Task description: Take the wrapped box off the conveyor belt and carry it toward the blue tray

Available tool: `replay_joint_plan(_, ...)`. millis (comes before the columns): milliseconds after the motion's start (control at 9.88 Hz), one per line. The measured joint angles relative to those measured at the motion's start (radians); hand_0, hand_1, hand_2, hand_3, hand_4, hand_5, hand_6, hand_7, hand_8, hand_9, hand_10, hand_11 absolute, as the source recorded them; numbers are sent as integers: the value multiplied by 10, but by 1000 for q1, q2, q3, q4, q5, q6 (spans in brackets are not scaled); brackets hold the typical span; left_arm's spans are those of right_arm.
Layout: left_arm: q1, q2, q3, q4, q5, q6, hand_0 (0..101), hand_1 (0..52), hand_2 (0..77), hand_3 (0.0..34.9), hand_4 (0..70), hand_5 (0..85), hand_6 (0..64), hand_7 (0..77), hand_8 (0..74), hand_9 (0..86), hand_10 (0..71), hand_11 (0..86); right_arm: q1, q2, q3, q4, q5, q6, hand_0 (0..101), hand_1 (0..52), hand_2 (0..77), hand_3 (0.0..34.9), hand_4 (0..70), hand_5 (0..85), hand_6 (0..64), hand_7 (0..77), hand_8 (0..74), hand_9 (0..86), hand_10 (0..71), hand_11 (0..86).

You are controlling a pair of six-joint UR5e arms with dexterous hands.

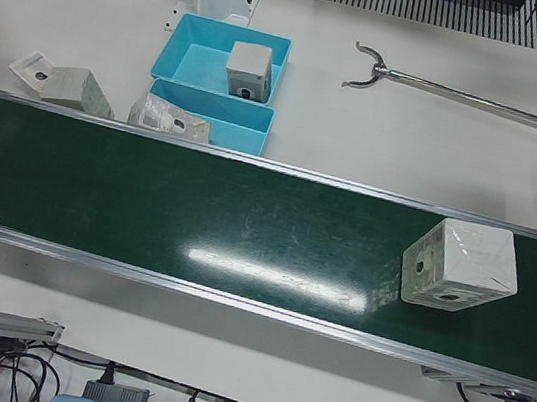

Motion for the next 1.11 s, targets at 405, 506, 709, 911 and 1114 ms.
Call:
replay_joint_plan(405,0,0,0,0,0,0,0,0,11,0,0,5,0,5,5,0,5,0,2,-58,41,-5,1,-3,370,54,109,244,191,104,0,120,5,22,38,54)
replay_joint_plan(506,0,0,0,0,0,0,0,0,11,0,0,5,0,5,5,0,5,0,1,-69,42,-6,1,-4,359,54,120,210,207,120,0,131,5,22,38,54)
replay_joint_plan(709,0,0,0,0,0,0,0,0,11,0,0,5,0,5,5,0,0,0,-1,-77,42,-13,0,-5,361,54,125,152,251,136,0,153,5,22,27,38)
replay_joint_plan(911,0,0,0,0,0,0,0,0,5,0,0,5,0,5,5,0,5,0,-3,-78,39,-18,0,-5,361,54,125,152,251,136,0,153,5,22,27,38)
replay_joint_plan(1114,0,0,0,0,0,0,0,0,5,0,0,5,0,5,0,5,5,0,-15,-73,34,-20,0,-7,356,54,136,0,300,191,98,240,11,44,49,65)
